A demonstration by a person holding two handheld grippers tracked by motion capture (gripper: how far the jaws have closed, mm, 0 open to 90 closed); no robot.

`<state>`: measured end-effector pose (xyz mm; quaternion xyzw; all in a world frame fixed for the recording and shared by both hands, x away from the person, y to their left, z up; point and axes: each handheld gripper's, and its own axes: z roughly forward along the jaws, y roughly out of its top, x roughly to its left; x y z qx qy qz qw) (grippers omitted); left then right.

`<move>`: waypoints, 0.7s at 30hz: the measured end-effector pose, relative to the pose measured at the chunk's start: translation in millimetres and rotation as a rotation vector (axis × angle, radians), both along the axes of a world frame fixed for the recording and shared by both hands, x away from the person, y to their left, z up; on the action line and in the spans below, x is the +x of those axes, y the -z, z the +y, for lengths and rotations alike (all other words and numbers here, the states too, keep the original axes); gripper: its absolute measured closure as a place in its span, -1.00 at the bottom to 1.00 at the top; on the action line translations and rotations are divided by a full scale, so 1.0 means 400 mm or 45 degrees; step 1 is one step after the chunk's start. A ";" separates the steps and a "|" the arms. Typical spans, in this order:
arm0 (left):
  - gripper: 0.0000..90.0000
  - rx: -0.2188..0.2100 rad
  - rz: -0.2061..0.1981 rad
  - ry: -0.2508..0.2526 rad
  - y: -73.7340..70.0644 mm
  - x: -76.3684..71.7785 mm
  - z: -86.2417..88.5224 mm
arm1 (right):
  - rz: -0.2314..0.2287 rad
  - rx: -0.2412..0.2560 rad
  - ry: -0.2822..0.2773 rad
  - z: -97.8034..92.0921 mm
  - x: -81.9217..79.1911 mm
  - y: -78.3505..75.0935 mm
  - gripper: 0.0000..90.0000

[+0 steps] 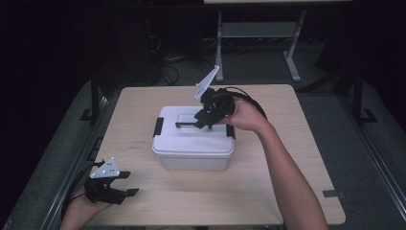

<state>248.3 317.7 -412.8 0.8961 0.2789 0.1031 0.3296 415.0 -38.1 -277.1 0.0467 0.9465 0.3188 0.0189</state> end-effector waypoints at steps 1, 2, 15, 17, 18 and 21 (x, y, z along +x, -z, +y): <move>-0.31 0.000 0.000 0.000 0.000 0.000 0.000 | 0.000 0.000 0.000 0.000 0.000 0.000 0.40; -0.31 -0.001 0.003 -0.001 0.002 0.001 0.000 | 0.005 0.000 0.002 -0.002 0.000 -0.001 0.38; -0.34 0.000 0.001 -0.011 0.001 0.003 -0.001 | 0.004 -0.014 0.037 -0.039 -0.011 -0.018 0.27; -0.34 0.001 0.000 -0.011 0.001 0.003 -0.001 | 0.009 -0.012 0.044 -0.044 -0.014 -0.020 0.25; -0.34 0.000 -0.001 -0.011 0.001 0.003 -0.002 | 0.002 -0.010 0.047 -0.050 -0.016 -0.023 0.24; -0.34 -0.002 0.002 -0.013 0.001 0.002 -0.002 | 0.006 -0.007 0.060 -0.061 -0.019 -0.024 0.22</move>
